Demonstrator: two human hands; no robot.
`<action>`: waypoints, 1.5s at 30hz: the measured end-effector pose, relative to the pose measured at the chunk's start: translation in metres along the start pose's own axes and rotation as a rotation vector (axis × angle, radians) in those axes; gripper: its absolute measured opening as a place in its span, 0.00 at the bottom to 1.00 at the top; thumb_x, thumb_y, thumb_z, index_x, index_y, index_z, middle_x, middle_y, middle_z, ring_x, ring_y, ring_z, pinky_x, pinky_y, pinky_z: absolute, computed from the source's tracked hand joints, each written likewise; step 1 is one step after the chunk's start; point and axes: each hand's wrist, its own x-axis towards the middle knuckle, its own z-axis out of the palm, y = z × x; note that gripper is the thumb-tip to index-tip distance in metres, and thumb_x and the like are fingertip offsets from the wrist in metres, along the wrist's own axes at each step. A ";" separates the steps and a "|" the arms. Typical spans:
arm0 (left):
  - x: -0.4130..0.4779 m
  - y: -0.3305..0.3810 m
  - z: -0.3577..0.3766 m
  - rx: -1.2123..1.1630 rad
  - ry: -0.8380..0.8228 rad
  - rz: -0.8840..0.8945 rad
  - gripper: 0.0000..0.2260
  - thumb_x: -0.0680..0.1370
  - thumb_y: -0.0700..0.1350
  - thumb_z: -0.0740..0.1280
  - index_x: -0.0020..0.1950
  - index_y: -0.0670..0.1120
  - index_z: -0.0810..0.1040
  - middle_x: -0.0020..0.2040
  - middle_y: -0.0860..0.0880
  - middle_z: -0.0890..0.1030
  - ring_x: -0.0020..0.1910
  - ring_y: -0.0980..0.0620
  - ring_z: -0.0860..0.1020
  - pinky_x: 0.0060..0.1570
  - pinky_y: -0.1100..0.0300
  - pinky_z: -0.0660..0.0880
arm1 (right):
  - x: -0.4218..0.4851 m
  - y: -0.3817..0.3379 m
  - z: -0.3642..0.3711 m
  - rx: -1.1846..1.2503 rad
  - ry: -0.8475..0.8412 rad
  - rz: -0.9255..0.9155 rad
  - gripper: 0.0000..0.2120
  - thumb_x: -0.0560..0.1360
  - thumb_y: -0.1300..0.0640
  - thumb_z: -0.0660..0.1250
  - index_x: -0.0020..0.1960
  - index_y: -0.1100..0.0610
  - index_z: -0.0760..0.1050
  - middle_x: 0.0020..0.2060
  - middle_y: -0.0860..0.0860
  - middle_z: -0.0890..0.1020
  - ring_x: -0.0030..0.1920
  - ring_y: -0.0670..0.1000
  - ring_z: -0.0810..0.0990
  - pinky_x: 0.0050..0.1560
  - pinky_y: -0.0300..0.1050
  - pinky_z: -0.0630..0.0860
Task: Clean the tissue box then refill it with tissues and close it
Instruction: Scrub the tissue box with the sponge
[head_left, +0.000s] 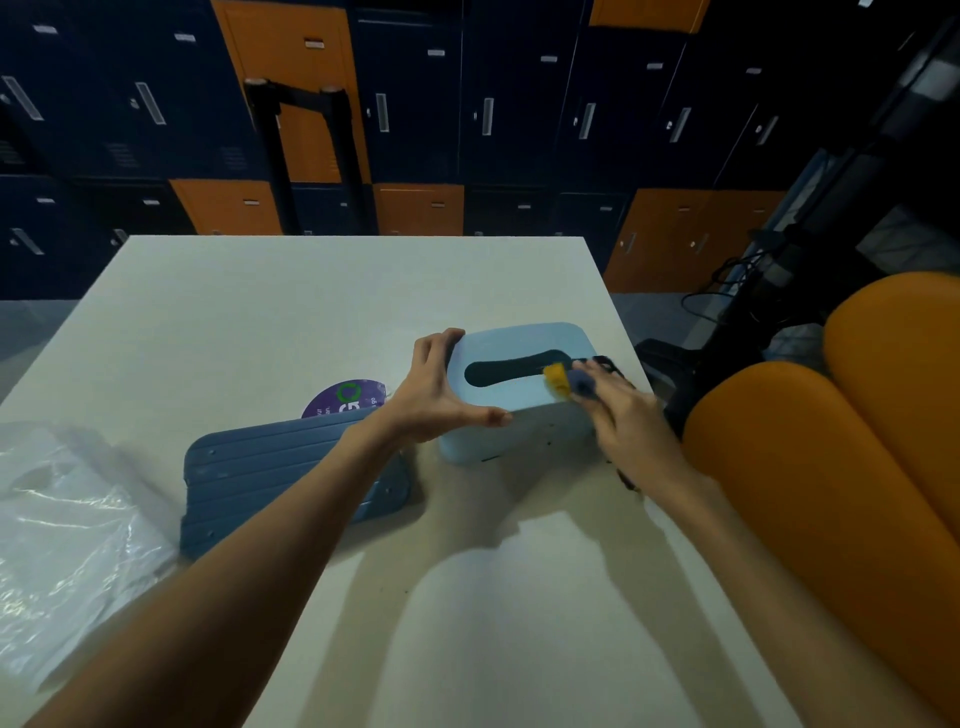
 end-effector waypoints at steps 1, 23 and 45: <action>0.000 0.000 0.000 0.001 0.003 -0.001 0.49 0.55 0.65 0.76 0.70 0.52 0.60 0.62 0.54 0.60 0.62 0.55 0.65 0.59 0.66 0.69 | 0.007 0.000 -0.005 -0.015 0.032 0.014 0.15 0.78 0.64 0.64 0.64 0.66 0.75 0.51 0.61 0.82 0.53 0.60 0.81 0.50 0.32 0.72; 0.001 -0.004 0.003 -0.031 0.028 -0.006 0.46 0.54 0.65 0.76 0.67 0.56 0.60 0.61 0.56 0.60 0.62 0.56 0.65 0.60 0.66 0.69 | 0.097 0.013 0.017 0.023 -0.218 0.220 0.21 0.81 0.41 0.51 0.72 0.43 0.64 0.70 0.59 0.66 0.72 0.61 0.61 0.68 0.59 0.62; 0.001 0.002 0.001 -0.063 0.003 -0.032 0.47 0.52 0.63 0.77 0.66 0.55 0.61 0.61 0.53 0.62 0.59 0.69 0.64 0.62 0.67 0.65 | 0.089 -0.060 0.054 0.062 -0.241 -0.033 0.18 0.82 0.58 0.56 0.71 0.52 0.69 0.73 0.54 0.66 0.75 0.55 0.58 0.74 0.50 0.54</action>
